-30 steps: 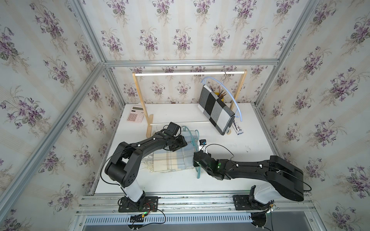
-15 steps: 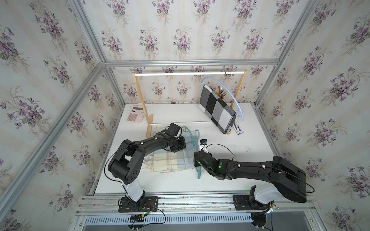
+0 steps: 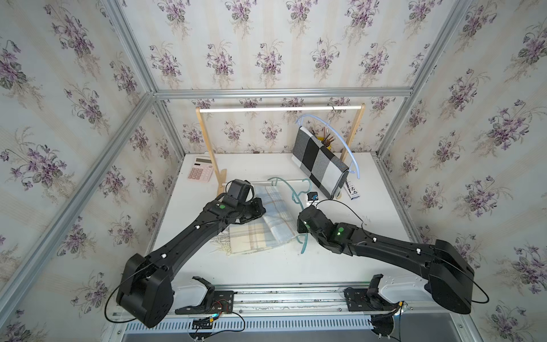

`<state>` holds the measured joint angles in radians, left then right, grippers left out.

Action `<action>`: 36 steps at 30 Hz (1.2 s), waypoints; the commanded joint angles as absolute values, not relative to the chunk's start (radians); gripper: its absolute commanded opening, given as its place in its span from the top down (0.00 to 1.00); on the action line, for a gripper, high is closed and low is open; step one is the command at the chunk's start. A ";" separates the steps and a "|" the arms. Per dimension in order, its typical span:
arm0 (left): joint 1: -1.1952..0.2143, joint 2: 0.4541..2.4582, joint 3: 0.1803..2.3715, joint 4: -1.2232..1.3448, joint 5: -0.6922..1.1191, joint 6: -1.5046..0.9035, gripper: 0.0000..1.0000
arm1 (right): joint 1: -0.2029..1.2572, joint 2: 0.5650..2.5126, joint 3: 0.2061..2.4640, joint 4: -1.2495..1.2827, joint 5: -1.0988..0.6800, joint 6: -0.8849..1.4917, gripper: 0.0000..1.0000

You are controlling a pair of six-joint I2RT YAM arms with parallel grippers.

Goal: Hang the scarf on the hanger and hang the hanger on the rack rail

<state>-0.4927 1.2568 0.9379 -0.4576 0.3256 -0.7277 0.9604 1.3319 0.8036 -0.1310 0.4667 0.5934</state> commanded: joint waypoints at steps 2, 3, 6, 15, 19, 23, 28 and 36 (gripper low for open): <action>-0.473 1.163 0.902 -0.496 0.304 -0.736 1.00 | 0.943 1.339 0.843 -0.217 0.482 0.511 1.00; -0.472 1.143 0.896 -0.498 0.307 -0.739 1.00 | 0.939 1.345 0.851 -0.216 0.475 0.505 1.00; -0.471 1.087 0.894 -0.515 0.324 -0.747 1.00 | 0.931 1.370 0.875 -0.208 0.463 0.488 1.00; -0.471 0.985 0.975 -0.590 0.334 -0.729 1.00 | 0.941 1.418 0.968 -0.147 0.375 0.455 1.00; -0.469 1.008 0.999 -0.597 0.303 -0.728 1.00 | 0.976 1.404 0.988 -0.129 0.375 0.433 1.00; -0.469 1.046 0.997 -0.548 0.338 -0.763 1.00 | 1.004 1.423 1.018 -0.160 0.428 0.418 1.00; -0.471 1.048 1.043 -0.522 0.394 -0.781 1.00 | 1.004 1.496 1.059 -0.210 0.510 0.376 1.00; -0.470 1.012 1.159 -0.614 0.364 -0.749 1.00 | 0.986 1.544 1.068 -0.224 0.535 0.378 1.00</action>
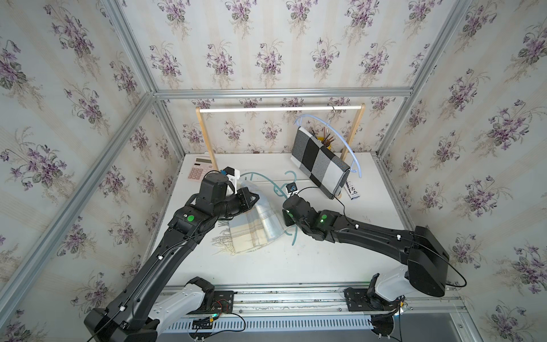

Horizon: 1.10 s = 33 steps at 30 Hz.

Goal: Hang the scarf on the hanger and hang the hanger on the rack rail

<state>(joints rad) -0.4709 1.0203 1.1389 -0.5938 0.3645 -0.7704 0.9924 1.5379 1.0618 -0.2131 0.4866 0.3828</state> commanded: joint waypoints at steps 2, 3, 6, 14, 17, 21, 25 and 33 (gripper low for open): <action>-0.470 1.003 1.161 -0.626 0.364 -0.748 1.00 | 0.978 1.540 1.065 -0.222 0.541 0.382 1.00; -0.469 0.996 1.159 -0.629 0.364 -0.748 1.00 | 0.971 1.538 1.066 -0.222 0.544 0.384 1.00; -0.469 0.972 1.137 -0.638 0.364 -0.749 1.00 | 0.960 1.532 1.077 -0.234 0.554 0.389 1.00; -0.466 0.909 0.992 -0.641 0.260 -0.766 1.00 | 0.956 1.450 1.137 -0.295 0.638 0.350 1.00; -0.463 0.898 0.935 -0.618 0.236 -0.791 1.00 | 0.953 1.424 1.167 -0.329 0.657 0.331 1.00; -0.456 0.899 0.881 -0.577 0.211 -0.823 1.00 | 0.952 1.395 1.212 -0.376 0.690 0.306 1.00; -0.439 0.893 0.846 -0.560 0.198 -0.845 1.00 | 0.936 1.374 1.244 -0.412 0.730 0.253 1.00; -0.413 0.861 0.798 -0.543 0.213 -0.854 1.00 | 0.905 1.362 1.293 -0.446 0.734 0.199 1.00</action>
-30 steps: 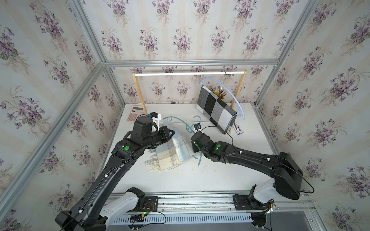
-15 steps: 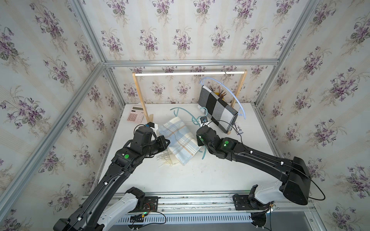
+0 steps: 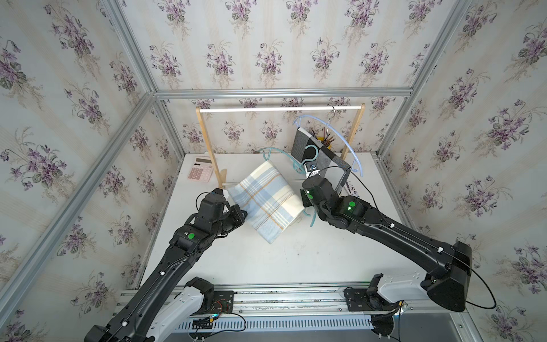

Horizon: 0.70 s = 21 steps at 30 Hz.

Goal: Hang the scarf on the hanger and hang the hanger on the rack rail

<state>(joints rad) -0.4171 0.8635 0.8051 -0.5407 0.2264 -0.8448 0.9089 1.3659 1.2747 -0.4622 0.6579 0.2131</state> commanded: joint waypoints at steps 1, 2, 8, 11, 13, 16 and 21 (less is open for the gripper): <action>-0.410 0.862 0.791 -0.540 0.214 -0.853 1.00 | 0.905 1.362 1.303 -0.452 0.733 0.195 1.00; -0.409 0.862 0.784 -0.534 0.215 -0.853 1.00 | 0.905 1.361 1.310 -0.458 0.731 0.194 1.00; -0.382 0.895 0.744 -0.486 0.222 -0.855 1.00 | 0.904 1.340 1.339 -0.499 0.753 0.169 1.00; -0.377 0.914 0.715 -0.438 0.247 -0.869 1.00 | 0.900 1.322 1.341 -0.508 0.772 0.150 1.00; -0.377 0.928 0.704 -0.414 0.255 -0.877 1.00 | 0.899 1.315 1.349 -0.516 0.772 0.148 1.00; -0.377 0.945 0.694 -0.379 0.276 -0.882 1.00 | 0.899 1.305 1.363 -0.528 0.759 0.155 1.00; -0.377 1.020 0.680 -0.288 0.336 -0.904 1.00 | 0.899 1.267 1.385 -0.537 0.723 0.163 1.00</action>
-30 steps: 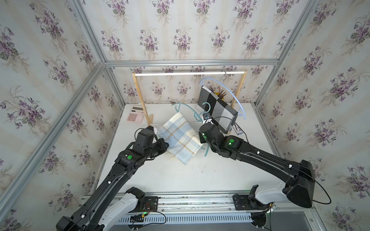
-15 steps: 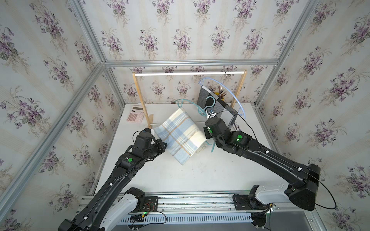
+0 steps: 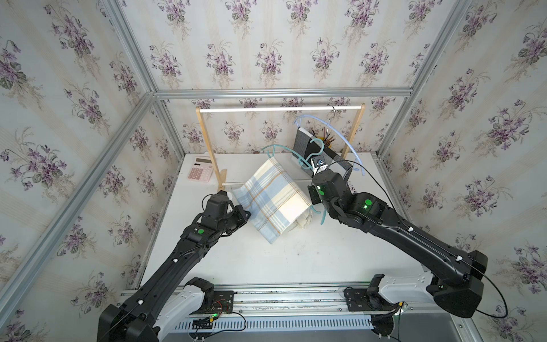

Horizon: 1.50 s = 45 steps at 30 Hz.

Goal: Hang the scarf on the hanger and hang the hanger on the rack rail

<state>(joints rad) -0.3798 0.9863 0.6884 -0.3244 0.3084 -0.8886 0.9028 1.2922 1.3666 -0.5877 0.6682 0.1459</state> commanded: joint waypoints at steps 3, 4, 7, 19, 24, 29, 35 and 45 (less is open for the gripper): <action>-0.391 1.109 0.692 -0.196 0.421 -0.932 1.00 | 0.899 1.252 1.403 -0.549 0.688 0.165 1.00; -0.401 1.138 0.701 -0.167 0.434 -0.943 1.00 | 0.900 1.246 1.405 -0.549 0.682 0.167 1.00; -0.446 1.219 0.736 -0.097 0.447 -0.968 1.00 | 0.900 1.227 1.404 -0.542 0.665 0.162 1.00; -0.535 1.330 0.862 -0.134 0.393 -0.958 0.73 | 0.900 1.215 1.423 -0.562 0.646 0.152 1.00; -0.535 1.326 0.885 -0.189 0.368 -0.936 0.73 | 0.900 1.216 1.432 -0.581 0.654 0.133 1.00; -0.535 1.322 0.916 -0.283 0.301 -0.888 0.63 | 0.900 1.221 1.453 -0.606 0.677 0.100 1.00; -0.529 1.267 0.936 -0.436 0.199 -0.823 0.39 | 0.900 1.219 1.472 -0.629 0.669 0.080 1.00; -0.532 1.050 1.037 -0.546 0.178 -0.839 0.38 | 0.928 1.221 1.466 -0.629 0.626 0.026 1.00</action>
<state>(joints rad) -0.5304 1.0859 1.0149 -0.5190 0.1810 -0.8295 0.9131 1.2263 1.4677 -0.6788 0.6216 0.0502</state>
